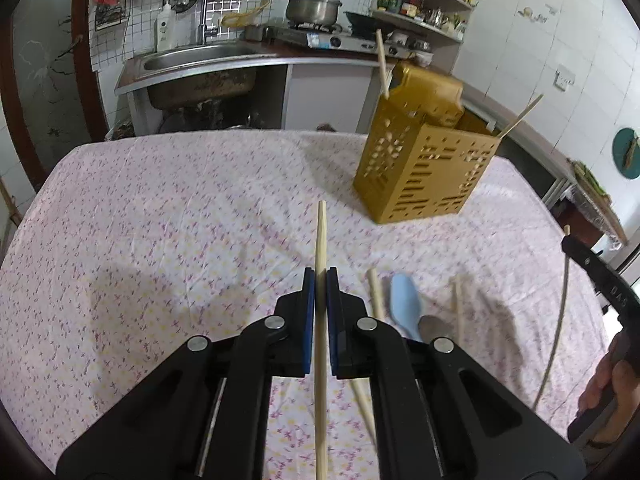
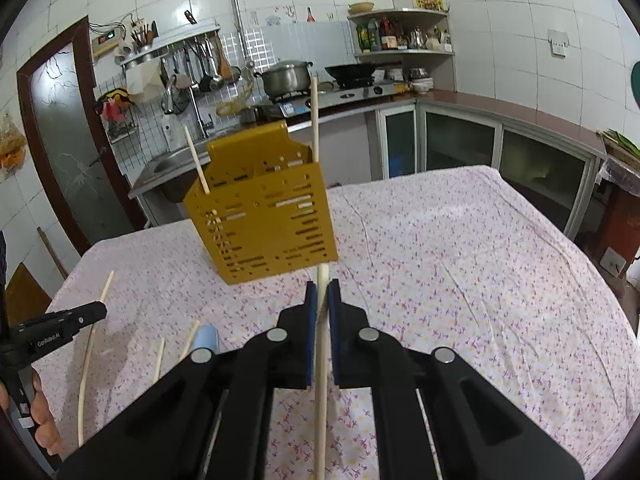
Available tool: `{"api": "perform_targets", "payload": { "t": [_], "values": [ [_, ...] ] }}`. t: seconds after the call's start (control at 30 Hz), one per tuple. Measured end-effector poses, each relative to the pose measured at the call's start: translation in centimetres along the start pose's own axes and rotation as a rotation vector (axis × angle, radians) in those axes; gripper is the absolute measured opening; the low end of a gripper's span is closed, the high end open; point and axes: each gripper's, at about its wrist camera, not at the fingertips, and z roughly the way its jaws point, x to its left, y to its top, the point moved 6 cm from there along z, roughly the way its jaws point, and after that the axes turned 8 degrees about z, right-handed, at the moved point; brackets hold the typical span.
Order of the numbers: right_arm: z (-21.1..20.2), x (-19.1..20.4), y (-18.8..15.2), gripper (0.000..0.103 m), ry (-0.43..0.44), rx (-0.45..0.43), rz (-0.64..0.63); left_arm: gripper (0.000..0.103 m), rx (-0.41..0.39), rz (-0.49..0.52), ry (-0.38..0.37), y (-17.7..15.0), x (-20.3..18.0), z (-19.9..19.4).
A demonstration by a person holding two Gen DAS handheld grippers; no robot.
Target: Organize utensils
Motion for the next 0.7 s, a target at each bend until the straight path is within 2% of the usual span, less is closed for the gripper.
{"api": "perform_targets", "payload": {
  "t": [0.23,0.43,0.7],
  "values": [
    [-1.7,0.1,1.7,0.006,0.021,-0.058,-0.009,0.004,-0.048,0.004,-0.023,1.4,-1.1,-1.1],
    [-2.6,0.1,3.4,0.006,0.045,-0.112,-0.007,0.004,-0.14,0.044,-0.036,3.5,-2.8,-2.7],
    [-3.2,0.5,5.3,0.006,0.047,-0.162,-0.043,0.004,-0.197,0.054,-0.065,5.6,-3.8,-2.9]
  ]
}}
